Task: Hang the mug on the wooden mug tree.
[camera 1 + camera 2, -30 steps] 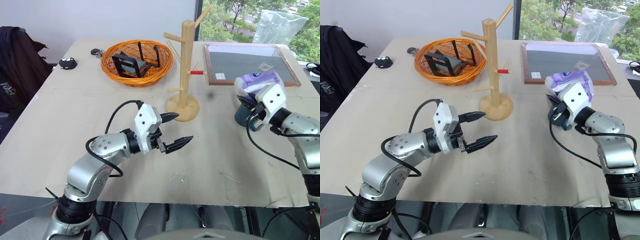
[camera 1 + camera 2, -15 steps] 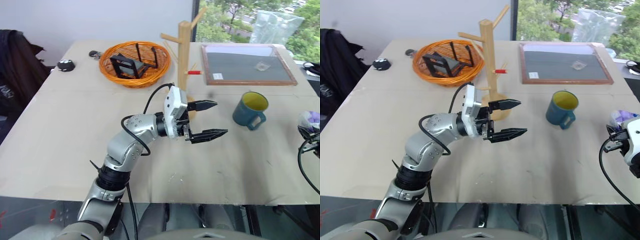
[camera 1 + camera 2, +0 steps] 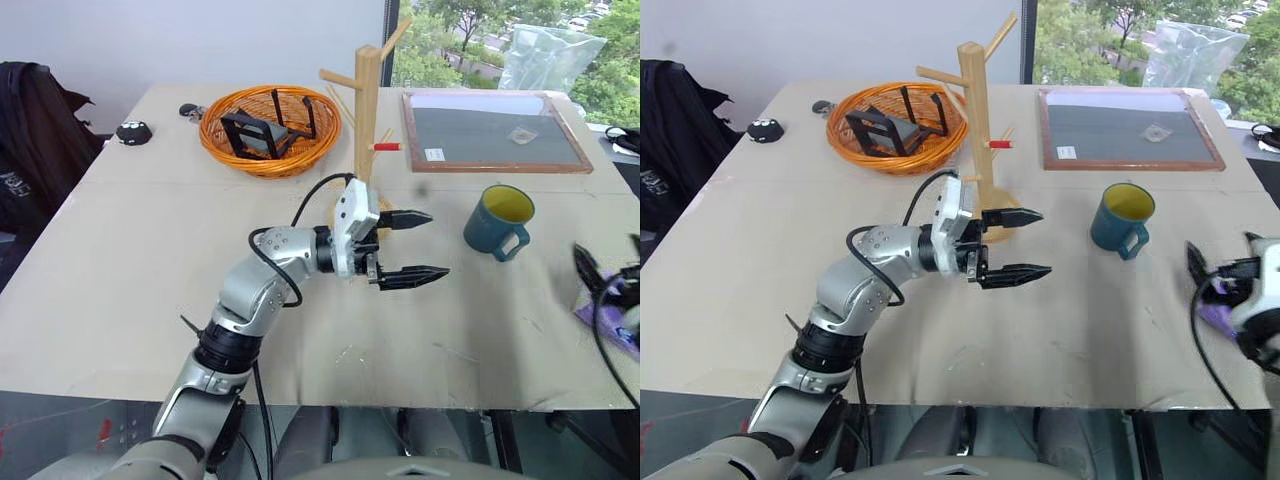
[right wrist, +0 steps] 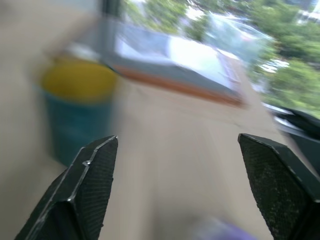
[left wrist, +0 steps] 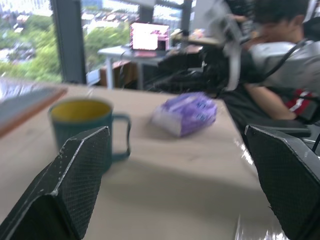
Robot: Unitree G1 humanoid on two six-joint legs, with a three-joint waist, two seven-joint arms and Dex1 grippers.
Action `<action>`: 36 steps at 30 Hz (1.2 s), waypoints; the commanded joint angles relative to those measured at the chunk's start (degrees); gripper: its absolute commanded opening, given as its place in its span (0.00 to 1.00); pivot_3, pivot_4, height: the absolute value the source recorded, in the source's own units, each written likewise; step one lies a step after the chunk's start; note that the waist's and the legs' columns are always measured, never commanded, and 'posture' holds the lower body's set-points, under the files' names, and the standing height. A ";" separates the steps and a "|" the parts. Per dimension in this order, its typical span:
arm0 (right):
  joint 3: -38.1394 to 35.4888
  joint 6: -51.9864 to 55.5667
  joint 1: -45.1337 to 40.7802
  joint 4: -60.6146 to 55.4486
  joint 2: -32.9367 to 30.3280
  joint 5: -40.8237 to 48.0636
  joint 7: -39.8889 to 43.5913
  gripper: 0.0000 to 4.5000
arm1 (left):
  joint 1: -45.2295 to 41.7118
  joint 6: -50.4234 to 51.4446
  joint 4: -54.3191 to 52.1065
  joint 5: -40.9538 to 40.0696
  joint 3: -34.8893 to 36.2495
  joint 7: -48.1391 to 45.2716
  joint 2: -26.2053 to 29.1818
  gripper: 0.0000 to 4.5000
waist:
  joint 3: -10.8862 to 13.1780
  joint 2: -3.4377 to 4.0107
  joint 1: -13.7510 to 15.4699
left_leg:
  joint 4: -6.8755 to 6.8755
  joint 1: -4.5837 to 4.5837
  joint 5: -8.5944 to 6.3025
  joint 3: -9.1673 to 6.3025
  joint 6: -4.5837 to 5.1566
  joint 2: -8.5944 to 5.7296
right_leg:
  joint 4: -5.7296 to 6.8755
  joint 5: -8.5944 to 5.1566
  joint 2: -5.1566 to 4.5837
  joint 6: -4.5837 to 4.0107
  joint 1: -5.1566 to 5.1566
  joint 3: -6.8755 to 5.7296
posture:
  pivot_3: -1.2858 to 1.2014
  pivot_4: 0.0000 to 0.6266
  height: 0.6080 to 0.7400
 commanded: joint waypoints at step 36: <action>14.60 -21.97 -16.75 35.17 13.41 -19.00 -21.97 0.01 | 0.24 0.29 -7.70 1.35 0.49 5.49 0.39 1.00 | 0.01 0.01 -0.22 | -0.04 -0.13 0.05 0.16 -0.09 -0.10 | 0.01 0.01 -0.06 0.01 -0.22 0.09 | 0.52 0.24 0.98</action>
